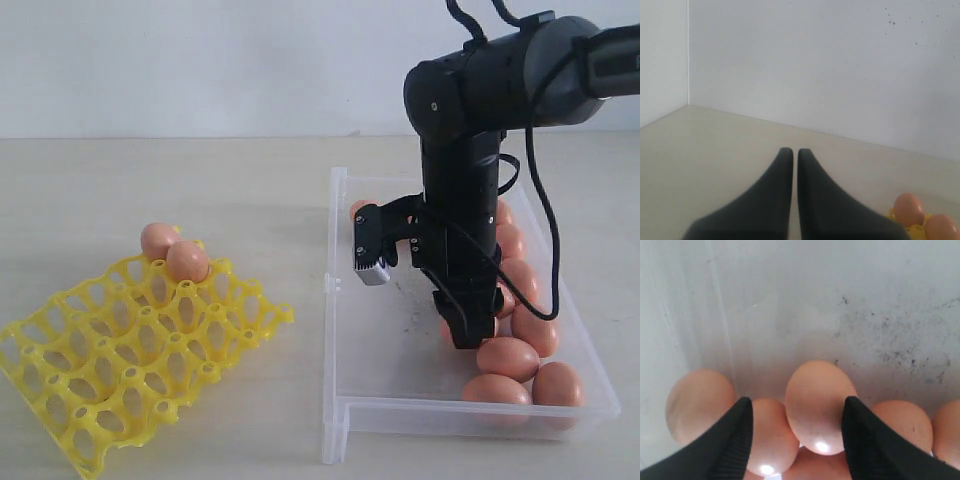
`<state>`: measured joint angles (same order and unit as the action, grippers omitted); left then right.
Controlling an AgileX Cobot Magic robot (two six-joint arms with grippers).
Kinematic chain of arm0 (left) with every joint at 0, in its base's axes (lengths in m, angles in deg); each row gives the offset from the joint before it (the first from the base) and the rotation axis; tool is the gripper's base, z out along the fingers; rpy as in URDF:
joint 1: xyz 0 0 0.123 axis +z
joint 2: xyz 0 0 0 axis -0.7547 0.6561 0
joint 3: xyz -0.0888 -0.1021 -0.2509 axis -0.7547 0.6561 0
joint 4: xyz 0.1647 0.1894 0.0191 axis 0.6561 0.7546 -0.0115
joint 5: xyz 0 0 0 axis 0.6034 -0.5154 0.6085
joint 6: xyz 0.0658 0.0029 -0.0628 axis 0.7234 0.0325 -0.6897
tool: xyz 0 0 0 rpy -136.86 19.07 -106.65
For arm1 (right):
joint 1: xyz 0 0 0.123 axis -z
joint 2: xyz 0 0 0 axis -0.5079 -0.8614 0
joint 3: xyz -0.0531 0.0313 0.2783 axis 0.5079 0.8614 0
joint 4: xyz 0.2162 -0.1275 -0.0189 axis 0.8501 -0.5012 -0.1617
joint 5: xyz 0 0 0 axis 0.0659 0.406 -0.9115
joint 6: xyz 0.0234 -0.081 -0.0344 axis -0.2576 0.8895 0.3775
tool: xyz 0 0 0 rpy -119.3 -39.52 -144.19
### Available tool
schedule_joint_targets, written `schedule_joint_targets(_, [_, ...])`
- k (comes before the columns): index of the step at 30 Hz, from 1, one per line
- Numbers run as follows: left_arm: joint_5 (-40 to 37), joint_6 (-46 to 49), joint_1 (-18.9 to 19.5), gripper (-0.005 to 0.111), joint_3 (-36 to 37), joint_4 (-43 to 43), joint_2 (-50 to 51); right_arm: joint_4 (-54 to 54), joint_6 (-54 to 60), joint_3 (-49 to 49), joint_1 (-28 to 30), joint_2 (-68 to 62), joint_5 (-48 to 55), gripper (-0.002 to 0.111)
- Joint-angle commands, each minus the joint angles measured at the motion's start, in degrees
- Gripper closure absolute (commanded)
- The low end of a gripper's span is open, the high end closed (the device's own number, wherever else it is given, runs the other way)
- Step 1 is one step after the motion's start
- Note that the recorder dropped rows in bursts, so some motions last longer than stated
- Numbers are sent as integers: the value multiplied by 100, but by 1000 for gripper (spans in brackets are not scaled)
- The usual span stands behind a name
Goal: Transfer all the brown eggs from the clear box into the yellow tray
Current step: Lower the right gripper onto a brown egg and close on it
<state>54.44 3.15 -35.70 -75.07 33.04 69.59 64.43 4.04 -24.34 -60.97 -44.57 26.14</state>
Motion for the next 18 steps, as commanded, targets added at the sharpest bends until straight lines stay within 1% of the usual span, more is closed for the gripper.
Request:
schedule_joint_targets(1, [64, -51, 9, 103, -4, -51, -14, -376, -50, 38, -4, 55, 36, 61])
schedule_joint_targets(2, [64, -51, 9, 103, -4, -51, -14, -545, -116, 28, -4, 55, 36, 59])
schedule_joint_targets(3, [64, -51, 9, 103, -4, -51, -14, -772, -294, 28, -4, 55, 36, 55])
schedule_joint_targets(6, [64, -51, 9, 103, -4, -51, -14, -1338, -858, 28, -4, 55, 36, 38])
schedule_joint_targets(8, [77, -51, 9, 103, -4, -51, -14, -1620, -1155, 28, -4, 55, 36, 31])
schedule_joint_targets(18, [77, -51, 9, 103, -4, -51, -14, -1797, -1362, 28, -4, 55, 36, 30])
